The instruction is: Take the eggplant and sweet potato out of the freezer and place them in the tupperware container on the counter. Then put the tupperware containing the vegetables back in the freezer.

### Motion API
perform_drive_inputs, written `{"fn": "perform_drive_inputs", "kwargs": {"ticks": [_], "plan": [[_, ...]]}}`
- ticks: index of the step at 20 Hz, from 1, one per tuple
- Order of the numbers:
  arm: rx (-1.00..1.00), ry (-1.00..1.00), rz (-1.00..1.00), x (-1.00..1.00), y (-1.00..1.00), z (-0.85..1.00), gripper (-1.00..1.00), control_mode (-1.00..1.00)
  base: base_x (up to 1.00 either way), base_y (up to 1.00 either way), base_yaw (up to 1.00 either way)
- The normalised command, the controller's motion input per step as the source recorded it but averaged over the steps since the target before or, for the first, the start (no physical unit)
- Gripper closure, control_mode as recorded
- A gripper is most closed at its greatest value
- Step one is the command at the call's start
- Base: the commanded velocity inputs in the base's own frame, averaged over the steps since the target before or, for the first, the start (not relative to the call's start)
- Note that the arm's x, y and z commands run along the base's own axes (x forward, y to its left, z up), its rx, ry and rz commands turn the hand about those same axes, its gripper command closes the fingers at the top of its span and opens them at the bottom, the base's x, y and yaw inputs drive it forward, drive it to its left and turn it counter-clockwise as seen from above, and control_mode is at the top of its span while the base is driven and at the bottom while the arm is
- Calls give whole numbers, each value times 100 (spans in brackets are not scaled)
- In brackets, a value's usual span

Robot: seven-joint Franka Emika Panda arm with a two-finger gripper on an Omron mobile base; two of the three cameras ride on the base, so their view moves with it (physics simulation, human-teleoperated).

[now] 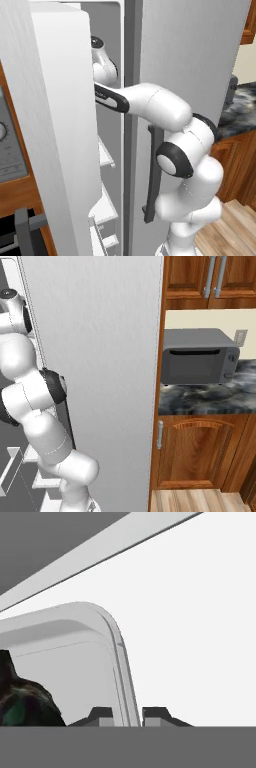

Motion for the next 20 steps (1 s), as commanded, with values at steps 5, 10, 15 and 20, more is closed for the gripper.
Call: {"fn": "perform_drive_inputs", "kwargs": {"ticks": [5,10,15,20], "plan": [[0,0,-9,31,3,-28,100,-100,0,0,0],[0,0,-8,18,14,-37,-100,-100,0,0,0],[0,0,-9,24,6,-24,-100,-100,0,0,0],[0,-4,-9,1,4,-3,-100,-100,0,0,0]]}}
